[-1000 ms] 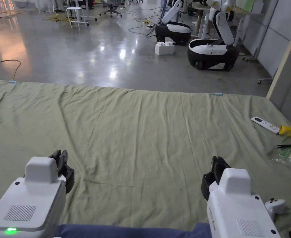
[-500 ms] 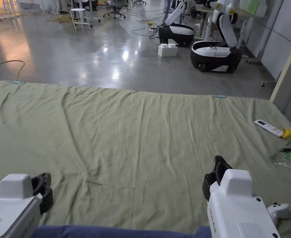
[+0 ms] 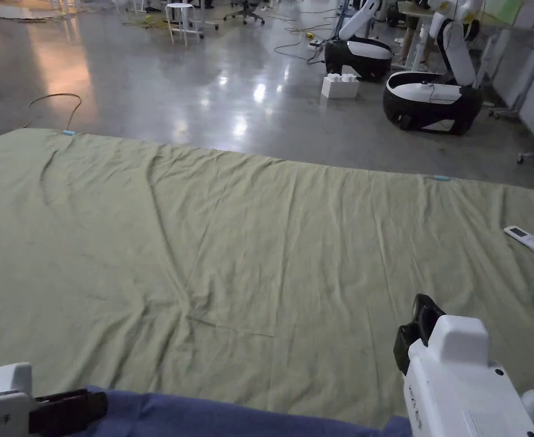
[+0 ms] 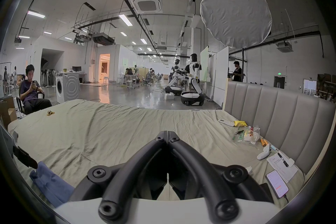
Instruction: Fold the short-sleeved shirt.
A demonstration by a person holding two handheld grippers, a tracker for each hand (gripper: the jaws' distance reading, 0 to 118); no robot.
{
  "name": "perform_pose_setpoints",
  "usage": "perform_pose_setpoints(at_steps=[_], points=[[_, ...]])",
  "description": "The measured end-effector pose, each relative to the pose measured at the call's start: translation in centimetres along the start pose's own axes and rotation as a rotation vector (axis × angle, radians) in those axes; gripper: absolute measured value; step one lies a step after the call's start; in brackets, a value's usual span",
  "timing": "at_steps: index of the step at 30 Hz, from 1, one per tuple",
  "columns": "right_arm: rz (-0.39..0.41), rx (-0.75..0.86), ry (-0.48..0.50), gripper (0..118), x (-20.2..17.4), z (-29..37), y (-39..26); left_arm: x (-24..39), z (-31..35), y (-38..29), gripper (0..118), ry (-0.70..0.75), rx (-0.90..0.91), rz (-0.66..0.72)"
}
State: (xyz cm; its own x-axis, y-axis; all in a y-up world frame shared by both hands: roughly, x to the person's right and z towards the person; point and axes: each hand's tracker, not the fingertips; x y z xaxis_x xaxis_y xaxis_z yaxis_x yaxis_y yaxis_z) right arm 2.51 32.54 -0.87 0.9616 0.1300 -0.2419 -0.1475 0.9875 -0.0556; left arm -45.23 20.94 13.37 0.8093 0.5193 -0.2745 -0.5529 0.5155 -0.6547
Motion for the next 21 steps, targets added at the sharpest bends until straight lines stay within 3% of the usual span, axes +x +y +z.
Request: perform_pose_setpoints(at_steps=[4, 9, 11, 15, 17, 21], points=[[0.010, -0.007, 0.004, 1, -0.1, 0.0, 0.0, -2.6, -2.0, -0.2, 81, -0.050, -0.086, 0.126], [0.031, -0.011, 0.007, 1, -0.2, 0.1, 0.0, -3.9, -1.8, 0.2, 79, -0.171, -0.057, 0.242], [0.031, -0.018, 0.011, 1, -0.4, 0.1, -0.2, -4.3, -1.9, 0.1, 70, -0.220, -0.069, 0.267], [0.023, -0.027, 0.015, 1, -0.9, 0.0, -0.7, -4.7, -3.1, -0.7, 34, -0.297, -0.083, 0.348], [0.015, -0.035, 0.016, 1, -1.2, -0.2, -0.9, -5.6, -4.3, -1.2, 25, -0.287, -0.096, 0.380], [-0.002, -0.048, 0.026, 1, -1.3, -0.4, -1.1, -4.2, -4.2, -1.7, 18, -0.268, -0.079, 0.344]])
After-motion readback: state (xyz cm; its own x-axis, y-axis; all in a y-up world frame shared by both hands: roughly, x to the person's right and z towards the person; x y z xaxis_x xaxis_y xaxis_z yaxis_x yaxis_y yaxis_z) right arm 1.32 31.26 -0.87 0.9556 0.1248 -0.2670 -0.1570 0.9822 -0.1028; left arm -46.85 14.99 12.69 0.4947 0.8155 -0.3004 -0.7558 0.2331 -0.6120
